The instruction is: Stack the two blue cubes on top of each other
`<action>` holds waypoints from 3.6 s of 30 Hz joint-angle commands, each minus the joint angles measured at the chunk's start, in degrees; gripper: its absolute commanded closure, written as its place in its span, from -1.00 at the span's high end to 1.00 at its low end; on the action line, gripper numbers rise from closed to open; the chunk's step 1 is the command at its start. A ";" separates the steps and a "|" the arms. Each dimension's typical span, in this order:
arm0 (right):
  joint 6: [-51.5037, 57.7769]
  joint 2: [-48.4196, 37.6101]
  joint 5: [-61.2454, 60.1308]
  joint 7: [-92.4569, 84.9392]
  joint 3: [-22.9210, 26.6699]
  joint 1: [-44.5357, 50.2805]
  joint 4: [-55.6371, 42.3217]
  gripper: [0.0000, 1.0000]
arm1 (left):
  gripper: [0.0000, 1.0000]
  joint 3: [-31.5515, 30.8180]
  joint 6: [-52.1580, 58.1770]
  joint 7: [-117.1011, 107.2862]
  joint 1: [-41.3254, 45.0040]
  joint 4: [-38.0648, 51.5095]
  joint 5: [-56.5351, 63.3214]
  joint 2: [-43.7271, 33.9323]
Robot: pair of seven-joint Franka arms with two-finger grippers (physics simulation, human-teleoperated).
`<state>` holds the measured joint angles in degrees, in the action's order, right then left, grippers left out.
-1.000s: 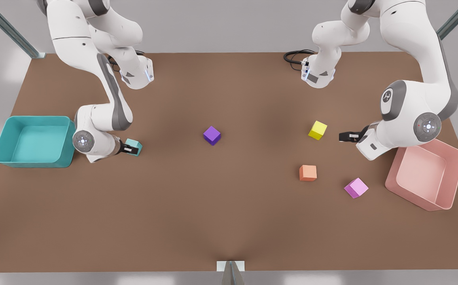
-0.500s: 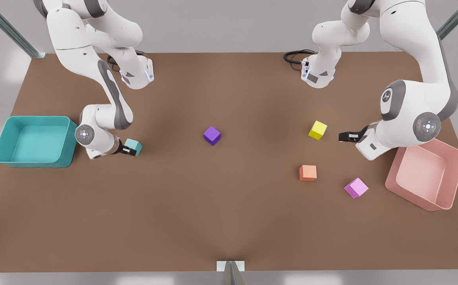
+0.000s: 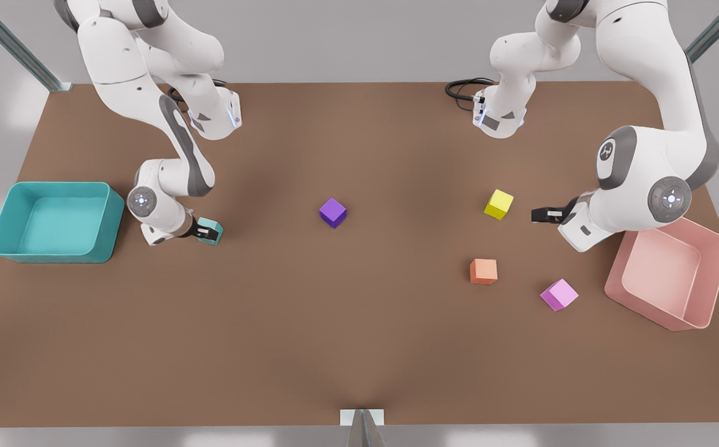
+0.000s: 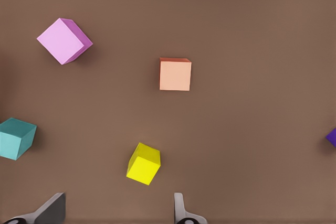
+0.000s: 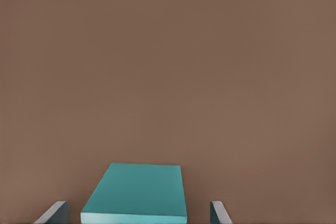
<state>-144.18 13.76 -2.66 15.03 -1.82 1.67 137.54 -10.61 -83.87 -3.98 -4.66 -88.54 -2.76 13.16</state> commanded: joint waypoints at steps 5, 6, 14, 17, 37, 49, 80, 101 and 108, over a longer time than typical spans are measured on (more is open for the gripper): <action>-3.21 2.93 -0.15 -3.26 -0.21 0.00 -0.08 1.00 | 1.00 -0.11 0.02 -0.42 0.00 0.03 0.03 -0.15; -3.47 3.02 -0.15 -3.26 -0.21 0.00 -0.08 1.00 | 1.00 -0.11 0.02 -0.42 0.00 0.03 0.03 -0.15; -4.44 4.43 -0.24 -2.91 -0.38 0.18 0.44 0.84 | 1.00 -0.11 0.02 -0.42 0.09 0.03 0.03 -0.15; -4.35 4.43 -0.24 -2.73 -0.38 0.18 0.27 0.30 | 1.00 -0.11 0.02 -0.42 0.09 0.03 0.12 -0.15; 21.40 48.90 1.08 59.41 -1.70 36.30 -84.46 0.13 | 1.00 0.15 -6.31 -3.41 -4.66 -0.23 0.29 3.01; 22.01 45.48 0.73 52.38 -1.26 34.81 -84.63 1.00 | 1.00 5.16 -37.60 43.43 -16.26 -27.39 3.72 2.93; 64.47 -6.29 4.33 -19.87 -0.12 5.01 -51.32 1.00 | 1.00 11.93 -57.02 68.31 -18.02 -38.38 7.50 6.44; 64.03 -4.89 4.51 -20.40 -0.12 5.01 -51.50 1.00 | 1.00 14.04 -56.93 68.23 -19.16 -40.40 6.27 7.76; 64.03 -4.53 4.33 -20.40 -0.03 5.01 -51.41 1.00 | 0.74 14.04 -57.29 68.14 -19.25 -40.31 6.27 9.26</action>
<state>-80.12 9.27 1.72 -2.04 -1.85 6.67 86.19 3.43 -140.96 62.05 -23.90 -128.89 3.51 22.37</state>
